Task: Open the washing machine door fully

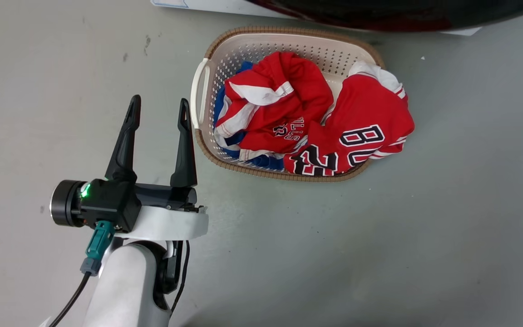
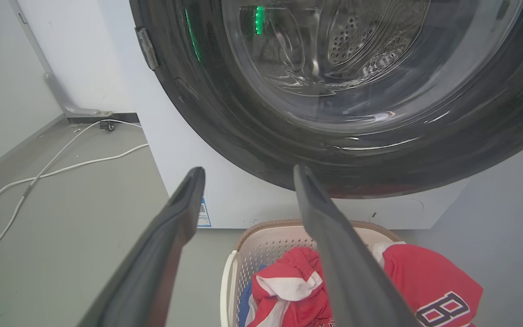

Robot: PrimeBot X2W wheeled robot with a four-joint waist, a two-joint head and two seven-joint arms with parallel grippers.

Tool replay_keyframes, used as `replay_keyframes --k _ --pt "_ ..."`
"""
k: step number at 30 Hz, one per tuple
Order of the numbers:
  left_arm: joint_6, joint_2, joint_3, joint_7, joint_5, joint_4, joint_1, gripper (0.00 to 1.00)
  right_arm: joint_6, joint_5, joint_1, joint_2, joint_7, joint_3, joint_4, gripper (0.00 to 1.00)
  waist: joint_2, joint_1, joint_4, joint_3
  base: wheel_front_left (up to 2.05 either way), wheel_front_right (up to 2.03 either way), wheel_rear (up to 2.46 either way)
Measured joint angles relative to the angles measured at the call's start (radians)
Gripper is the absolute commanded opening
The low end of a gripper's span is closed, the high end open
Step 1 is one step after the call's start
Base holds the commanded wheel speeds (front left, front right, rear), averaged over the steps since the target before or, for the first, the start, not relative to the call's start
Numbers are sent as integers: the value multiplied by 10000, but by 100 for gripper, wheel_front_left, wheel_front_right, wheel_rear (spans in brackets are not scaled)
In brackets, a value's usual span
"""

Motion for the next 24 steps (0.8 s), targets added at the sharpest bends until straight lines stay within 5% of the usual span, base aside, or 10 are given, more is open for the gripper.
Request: replay_keyframes --k 24 --pt "-236 -2 439 0 357 169 587 100 2 514 3391 550 1597 871 -2063 0 0 -1 -738 -1395 0 0 0"
